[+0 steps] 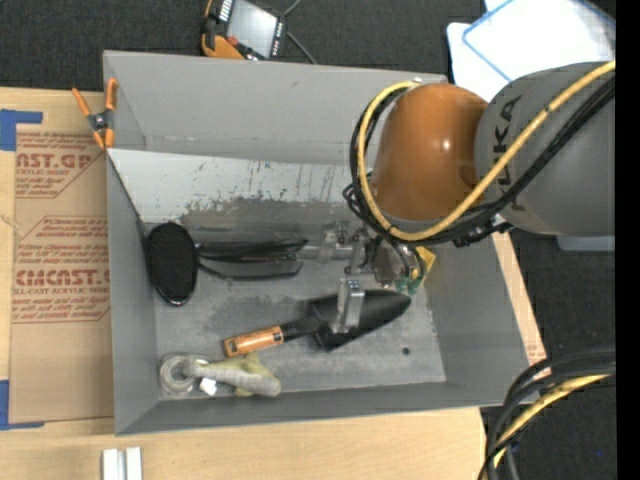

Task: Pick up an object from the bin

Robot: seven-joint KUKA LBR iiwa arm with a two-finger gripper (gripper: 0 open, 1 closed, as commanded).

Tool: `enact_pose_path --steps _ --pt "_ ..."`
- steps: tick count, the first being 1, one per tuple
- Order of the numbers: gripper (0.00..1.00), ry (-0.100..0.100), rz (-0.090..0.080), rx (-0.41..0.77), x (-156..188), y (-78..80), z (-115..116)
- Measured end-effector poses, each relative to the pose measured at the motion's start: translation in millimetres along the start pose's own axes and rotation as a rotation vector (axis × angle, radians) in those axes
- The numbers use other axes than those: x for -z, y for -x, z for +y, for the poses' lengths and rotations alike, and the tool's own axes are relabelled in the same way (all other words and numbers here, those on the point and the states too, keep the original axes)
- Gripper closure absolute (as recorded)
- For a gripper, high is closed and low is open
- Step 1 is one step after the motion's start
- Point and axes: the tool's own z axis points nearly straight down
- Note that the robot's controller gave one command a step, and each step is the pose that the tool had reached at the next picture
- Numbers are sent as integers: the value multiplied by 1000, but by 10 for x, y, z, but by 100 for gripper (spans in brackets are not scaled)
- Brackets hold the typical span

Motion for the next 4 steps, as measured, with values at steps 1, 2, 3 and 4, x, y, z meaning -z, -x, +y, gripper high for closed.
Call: enact_pose_path --steps 1,2,3,4 --pt "0 0 -8 -1 43 17 -3" --pt "0 0 1 -15 -1284 -267 -671" --pt "0 3 -22 -17 -1243 -288 -613" --pt "0 2 -12 -14 -1250 -257 -635"
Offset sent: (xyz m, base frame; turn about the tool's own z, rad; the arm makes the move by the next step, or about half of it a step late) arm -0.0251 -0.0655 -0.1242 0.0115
